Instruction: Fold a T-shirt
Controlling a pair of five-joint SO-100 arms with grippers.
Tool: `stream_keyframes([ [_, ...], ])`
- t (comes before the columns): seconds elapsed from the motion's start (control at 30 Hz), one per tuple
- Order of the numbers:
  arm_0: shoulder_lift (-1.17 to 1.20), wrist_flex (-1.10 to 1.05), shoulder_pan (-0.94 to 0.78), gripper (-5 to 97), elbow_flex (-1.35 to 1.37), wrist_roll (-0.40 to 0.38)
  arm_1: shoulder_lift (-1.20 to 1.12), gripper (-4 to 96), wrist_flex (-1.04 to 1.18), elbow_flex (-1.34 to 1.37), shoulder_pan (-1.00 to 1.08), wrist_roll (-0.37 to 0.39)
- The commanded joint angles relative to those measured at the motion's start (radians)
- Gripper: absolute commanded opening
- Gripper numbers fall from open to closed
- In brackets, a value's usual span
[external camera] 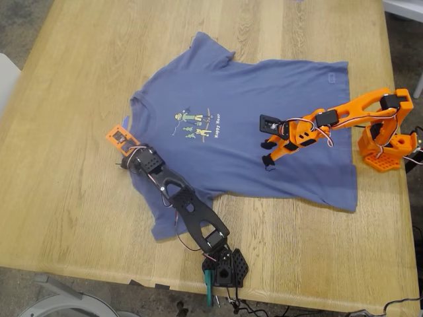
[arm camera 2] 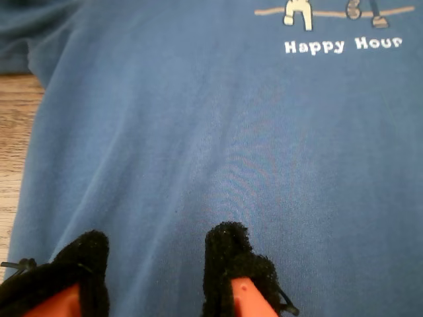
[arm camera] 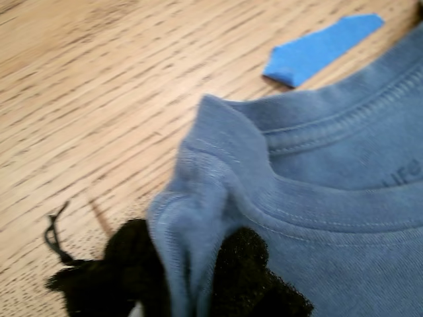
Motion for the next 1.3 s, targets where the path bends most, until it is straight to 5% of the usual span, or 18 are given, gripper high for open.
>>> stream_keyframes([
  [0.0, -0.009, -0.002, 0.015, 5, -0.006, -0.025, 0.054, 23.7, -0.031, 0.005, 0.012, 0.005],
  [0.5, -0.094, 0.034, 0.043, 0, -0.14, -0.029, -0.08, 25.4, -0.124, -0.064, 0.02, 0.015],
  [0.73, -0.488, 0.299, 0.051, 0, -0.851, -0.046, -0.126, 26.2, -0.179, -0.06, 0.029, 0.025],
  [1.27, -0.476, 0.275, 0.061, 0, -0.851, -0.052, -0.291, 27.0, -0.304, -0.064, 0.061, 0.094],
])
